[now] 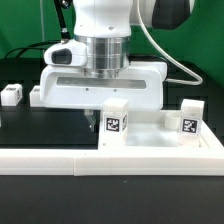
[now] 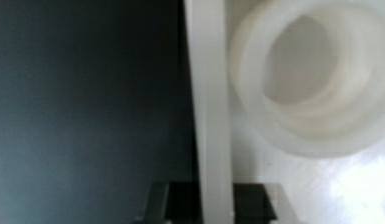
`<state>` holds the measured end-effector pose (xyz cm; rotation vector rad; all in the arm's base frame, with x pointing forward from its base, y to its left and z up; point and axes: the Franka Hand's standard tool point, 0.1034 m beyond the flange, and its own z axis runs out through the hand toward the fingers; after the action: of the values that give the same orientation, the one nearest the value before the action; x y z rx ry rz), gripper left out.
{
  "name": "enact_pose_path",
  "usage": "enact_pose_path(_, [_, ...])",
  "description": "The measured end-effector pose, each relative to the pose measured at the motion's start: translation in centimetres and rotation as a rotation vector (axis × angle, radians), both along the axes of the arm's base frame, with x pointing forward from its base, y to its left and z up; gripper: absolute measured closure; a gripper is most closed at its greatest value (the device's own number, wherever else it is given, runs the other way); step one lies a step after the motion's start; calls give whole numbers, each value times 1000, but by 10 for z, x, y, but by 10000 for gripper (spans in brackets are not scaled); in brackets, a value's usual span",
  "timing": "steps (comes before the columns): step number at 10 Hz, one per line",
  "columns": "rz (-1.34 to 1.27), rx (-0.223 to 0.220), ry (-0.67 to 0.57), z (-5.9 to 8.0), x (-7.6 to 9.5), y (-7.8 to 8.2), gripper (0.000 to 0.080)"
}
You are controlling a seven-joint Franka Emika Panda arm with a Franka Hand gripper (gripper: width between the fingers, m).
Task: Assemble square table
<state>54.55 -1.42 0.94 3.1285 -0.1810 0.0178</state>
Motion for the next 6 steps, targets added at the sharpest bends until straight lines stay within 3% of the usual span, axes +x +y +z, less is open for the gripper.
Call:
enact_pose_path(3, [193,-13,-7,1,3,-3,733])
enact_pose_path(6, [422,-44,-19,2,5,-19,731])
